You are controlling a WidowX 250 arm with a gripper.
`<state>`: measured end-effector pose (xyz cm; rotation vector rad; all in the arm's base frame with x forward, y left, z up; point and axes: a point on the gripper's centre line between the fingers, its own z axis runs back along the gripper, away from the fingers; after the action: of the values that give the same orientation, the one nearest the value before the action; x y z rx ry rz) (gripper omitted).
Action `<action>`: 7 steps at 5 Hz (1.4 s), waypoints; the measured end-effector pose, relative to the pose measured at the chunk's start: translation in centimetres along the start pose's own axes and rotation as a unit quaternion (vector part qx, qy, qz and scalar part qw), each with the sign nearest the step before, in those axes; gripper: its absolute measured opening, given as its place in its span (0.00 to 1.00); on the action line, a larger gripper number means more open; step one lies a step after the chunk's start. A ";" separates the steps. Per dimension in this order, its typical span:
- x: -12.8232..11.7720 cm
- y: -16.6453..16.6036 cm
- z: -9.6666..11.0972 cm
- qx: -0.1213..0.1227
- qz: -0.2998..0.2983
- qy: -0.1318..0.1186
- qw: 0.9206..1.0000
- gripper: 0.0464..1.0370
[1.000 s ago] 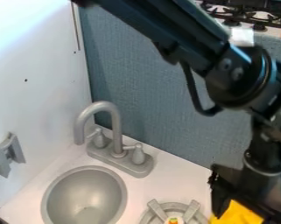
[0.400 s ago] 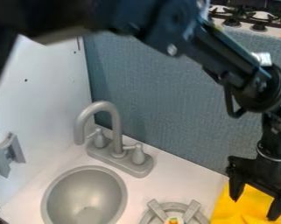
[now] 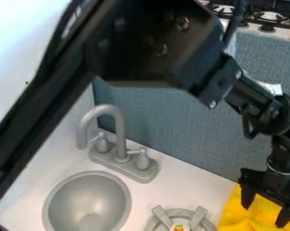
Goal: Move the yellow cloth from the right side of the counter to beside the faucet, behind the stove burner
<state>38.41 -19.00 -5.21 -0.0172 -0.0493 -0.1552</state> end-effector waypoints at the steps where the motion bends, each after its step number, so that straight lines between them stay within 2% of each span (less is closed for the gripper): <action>1: 1.0 -0.4 -1.5 0.000 -0.013 0.002 1.000 0.97; 3: 0.5 0.0 -4.8 -0.004 -0.032 -0.005 0.999 0.97; 4: 1.1 1.2 -5.5 -0.009 -0.022 -0.012 1.000 0.97; 5: 2.0 2.7 -5.4 -0.004 0.003 -0.017 1.000 0.97; 6: 0.1 7.4 -4.9 0.037 0.111 -0.038 0.992 0.97; 7: -0.9 14.0 -4.3 0.085 0.191 -0.053 0.976 0.97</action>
<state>39.92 -5.14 -9.72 0.1345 -0.1649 0.2363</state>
